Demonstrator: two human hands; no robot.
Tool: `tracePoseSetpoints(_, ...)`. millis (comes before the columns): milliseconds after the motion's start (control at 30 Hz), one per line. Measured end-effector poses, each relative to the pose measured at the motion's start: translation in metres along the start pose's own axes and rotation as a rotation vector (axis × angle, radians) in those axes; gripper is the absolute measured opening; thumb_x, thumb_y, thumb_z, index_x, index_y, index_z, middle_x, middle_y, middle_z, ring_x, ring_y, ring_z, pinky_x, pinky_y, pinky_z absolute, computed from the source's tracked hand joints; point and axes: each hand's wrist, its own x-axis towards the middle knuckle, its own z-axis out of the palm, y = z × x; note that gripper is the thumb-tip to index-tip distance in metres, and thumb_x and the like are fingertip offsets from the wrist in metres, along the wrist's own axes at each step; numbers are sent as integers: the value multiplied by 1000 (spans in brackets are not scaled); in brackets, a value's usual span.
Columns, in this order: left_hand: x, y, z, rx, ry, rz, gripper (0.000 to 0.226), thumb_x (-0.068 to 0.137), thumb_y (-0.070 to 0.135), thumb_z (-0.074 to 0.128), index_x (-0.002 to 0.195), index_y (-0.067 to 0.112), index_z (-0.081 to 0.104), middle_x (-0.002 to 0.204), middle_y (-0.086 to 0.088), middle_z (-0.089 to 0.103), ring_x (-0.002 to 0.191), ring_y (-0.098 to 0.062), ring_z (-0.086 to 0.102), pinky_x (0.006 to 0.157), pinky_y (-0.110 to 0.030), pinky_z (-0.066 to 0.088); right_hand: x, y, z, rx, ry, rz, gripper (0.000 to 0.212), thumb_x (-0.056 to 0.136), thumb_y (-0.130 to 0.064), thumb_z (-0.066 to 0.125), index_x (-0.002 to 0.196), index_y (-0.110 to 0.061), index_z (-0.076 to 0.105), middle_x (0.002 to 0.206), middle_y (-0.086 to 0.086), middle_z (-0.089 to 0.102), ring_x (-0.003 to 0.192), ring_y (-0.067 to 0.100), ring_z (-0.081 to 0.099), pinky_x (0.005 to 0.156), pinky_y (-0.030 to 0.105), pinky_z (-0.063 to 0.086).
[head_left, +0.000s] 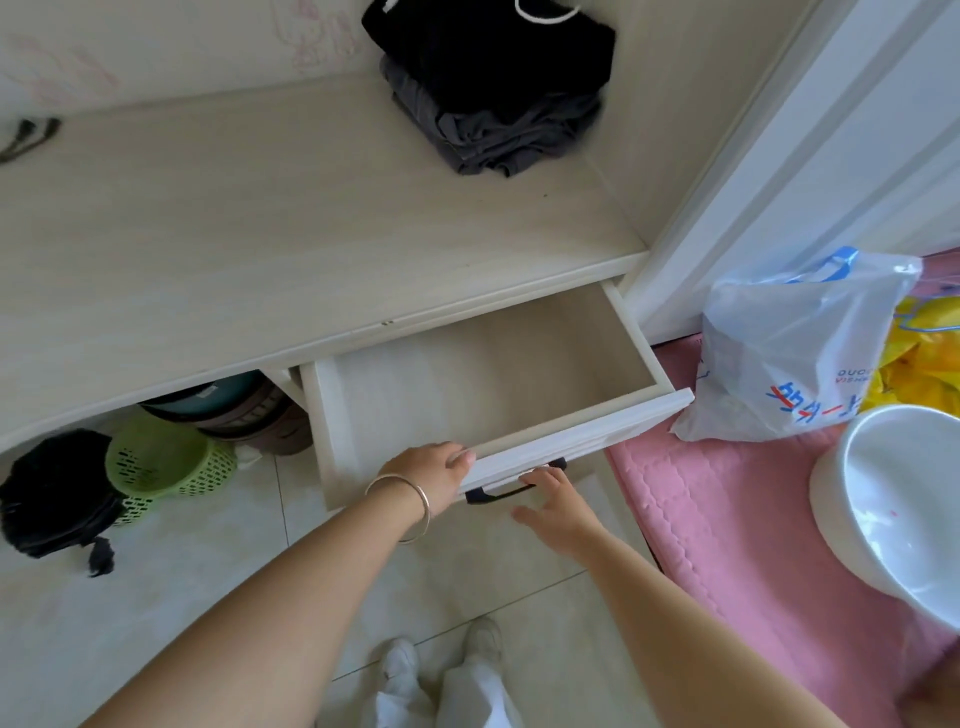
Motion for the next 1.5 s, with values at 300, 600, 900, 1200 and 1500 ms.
tracePoseSetpoints(300, -21, 2, 13, -35, -84, -18, 40, 97, 39, 25, 124, 31, 53, 125, -9, 59, 111, -30, 55, 91, -32, 44, -47, -36, -8, -34, 865, -30, 35, 82, -33, 65, 106, -8, 58, 112, 9, 55, 107, 30, 51, 85, 34, 38)
tracePoseSetpoints(600, -33, -2, 29, -31, -194, 15, 37, 98, 39, 33, 128, 36, 52, 130, -1, 58, 117, -24, 54, 98, -30, 43, -53, -23, 2, -499, 344, -212, 39, 98, -43, 34, 118, -23, 61, 115, -6, 59, 115, 19, 44, 101, 27, 31)
tracePoseSetpoints(900, -40, 3, 46, -14, -276, 18, 35, 97, 37, 34, 118, 28, 60, 120, -6, 62, 109, -26, 57, 87, -26, 42, -59, -24, -4, -584, 204, -50, 37, 96, -37, 36, 108, -18, 65, 109, -1, 60, 108, 21, 45, 79, 29, 37)
tracePoseSetpoints(1200, -43, 6, 54, -27, -318, 3, 37, 98, 35, 32, 128, 33, 55, 134, -3, 55, 120, -25, 51, 101, -28, 40, -62, -18, -7, -630, 131, -16, 37, 90, -45, 45, 101, -18, 68, 105, -3, 60, 106, 19, 48, 75, 28, 41)
tracePoseSetpoints(1500, -58, -3, 58, -255, -139, 8, 32, 95, 32, 41, 118, 27, 63, 123, -3, 62, 108, -24, 59, 91, -27, 46, -69, -26, -6, -614, 101, -6, 30, 94, -31, 45, 112, -17, 63, 116, 1, 59, 115, 22, 47, 84, 30, 41)
